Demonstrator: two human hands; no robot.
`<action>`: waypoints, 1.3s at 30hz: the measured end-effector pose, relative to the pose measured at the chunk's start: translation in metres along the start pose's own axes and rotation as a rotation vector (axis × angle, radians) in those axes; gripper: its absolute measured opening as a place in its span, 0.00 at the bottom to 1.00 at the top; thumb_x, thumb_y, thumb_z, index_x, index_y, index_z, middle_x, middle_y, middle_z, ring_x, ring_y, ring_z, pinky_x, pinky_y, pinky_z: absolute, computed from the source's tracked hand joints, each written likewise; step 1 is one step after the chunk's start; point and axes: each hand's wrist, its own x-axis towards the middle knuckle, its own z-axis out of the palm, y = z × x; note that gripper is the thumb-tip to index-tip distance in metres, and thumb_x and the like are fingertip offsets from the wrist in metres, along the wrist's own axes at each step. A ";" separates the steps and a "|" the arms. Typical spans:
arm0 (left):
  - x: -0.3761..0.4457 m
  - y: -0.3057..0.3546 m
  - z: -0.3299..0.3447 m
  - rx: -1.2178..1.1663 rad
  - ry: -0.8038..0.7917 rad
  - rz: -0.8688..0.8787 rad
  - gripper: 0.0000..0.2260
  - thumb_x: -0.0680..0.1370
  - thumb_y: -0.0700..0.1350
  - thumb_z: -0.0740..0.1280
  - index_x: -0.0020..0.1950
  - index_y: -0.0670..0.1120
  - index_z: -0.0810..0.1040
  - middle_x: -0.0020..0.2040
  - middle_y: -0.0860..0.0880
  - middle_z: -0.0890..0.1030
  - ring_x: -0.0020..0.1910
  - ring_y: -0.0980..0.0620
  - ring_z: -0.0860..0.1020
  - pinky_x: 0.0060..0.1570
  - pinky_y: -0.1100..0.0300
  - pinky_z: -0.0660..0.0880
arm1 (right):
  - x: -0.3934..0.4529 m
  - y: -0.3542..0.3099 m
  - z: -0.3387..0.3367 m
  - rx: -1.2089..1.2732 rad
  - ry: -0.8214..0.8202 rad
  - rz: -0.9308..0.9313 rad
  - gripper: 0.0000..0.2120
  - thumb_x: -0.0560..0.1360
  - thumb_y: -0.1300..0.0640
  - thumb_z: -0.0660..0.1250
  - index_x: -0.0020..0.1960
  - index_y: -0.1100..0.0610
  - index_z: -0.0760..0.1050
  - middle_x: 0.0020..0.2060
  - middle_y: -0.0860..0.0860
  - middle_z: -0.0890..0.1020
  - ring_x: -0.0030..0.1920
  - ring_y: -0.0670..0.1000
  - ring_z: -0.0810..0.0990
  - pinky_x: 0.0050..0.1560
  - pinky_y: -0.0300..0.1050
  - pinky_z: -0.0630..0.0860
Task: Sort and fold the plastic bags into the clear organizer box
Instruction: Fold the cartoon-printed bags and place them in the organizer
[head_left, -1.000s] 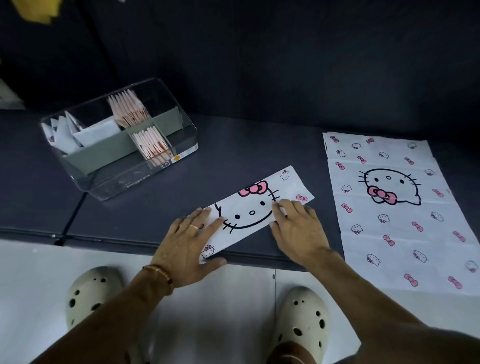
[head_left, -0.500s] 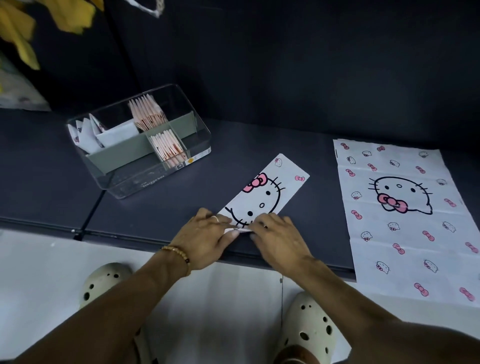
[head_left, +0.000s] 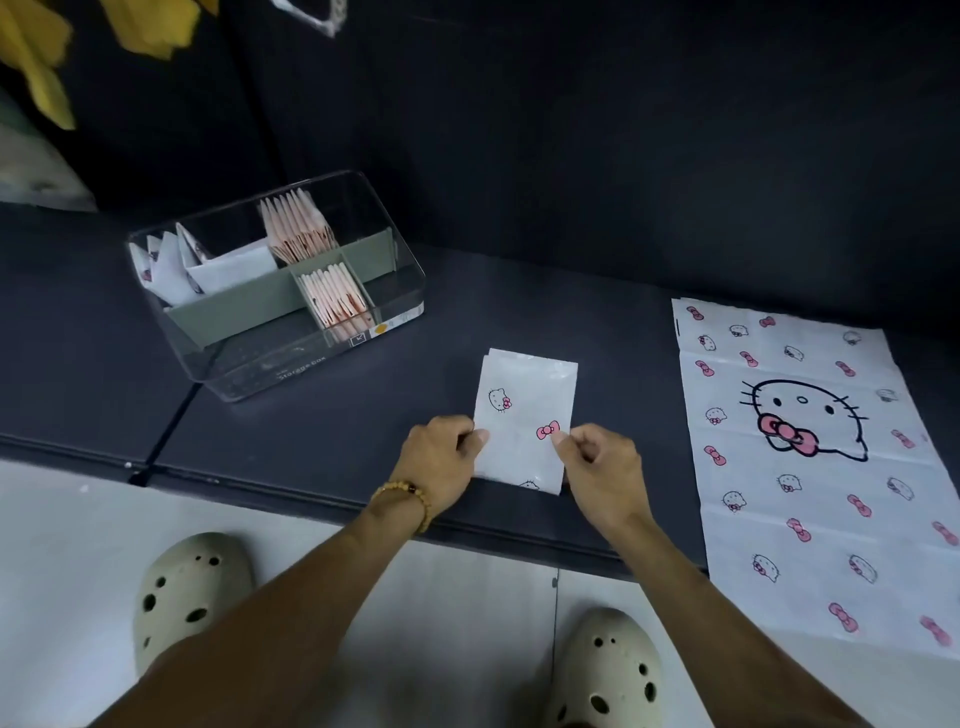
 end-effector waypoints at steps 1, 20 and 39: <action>0.001 0.000 0.004 -0.019 0.018 -0.032 0.18 0.80 0.47 0.63 0.31 0.44 0.64 0.29 0.46 0.69 0.35 0.39 0.78 0.39 0.50 0.74 | 0.002 -0.001 0.000 -0.048 0.043 -0.006 0.17 0.76 0.48 0.66 0.34 0.57 0.74 0.23 0.47 0.74 0.25 0.44 0.67 0.28 0.37 0.68; 0.016 -0.018 0.016 0.499 0.057 0.242 0.30 0.74 0.55 0.65 0.73 0.53 0.61 0.75 0.46 0.53 0.75 0.42 0.51 0.72 0.46 0.53 | 0.018 -0.004 0.020 -0.822 0.101 -0.206 0.04 0.80 0.55 0.60 0.50 0.55 0.72 0.30 0.55 0.81 0.31 0.61 0.79 0.30 0.44 0.66; -0.023 -0.028 0.028 0.675 0.177 0.162 0.29 0.77 0.64 0.55 0.68 0.45 0.73 0.68 0.44 0.73 0.73 0.38 0.60 0.72 0.42 0.50 | -0.032 0.031 0.023 -0.870 -0.066 -0.393 0.37 0.79 0.37 0.41 0.77 0.63 0.53 0.77 0.58 0.54 0.77 0.56 0.51 0.75 0.54 0.51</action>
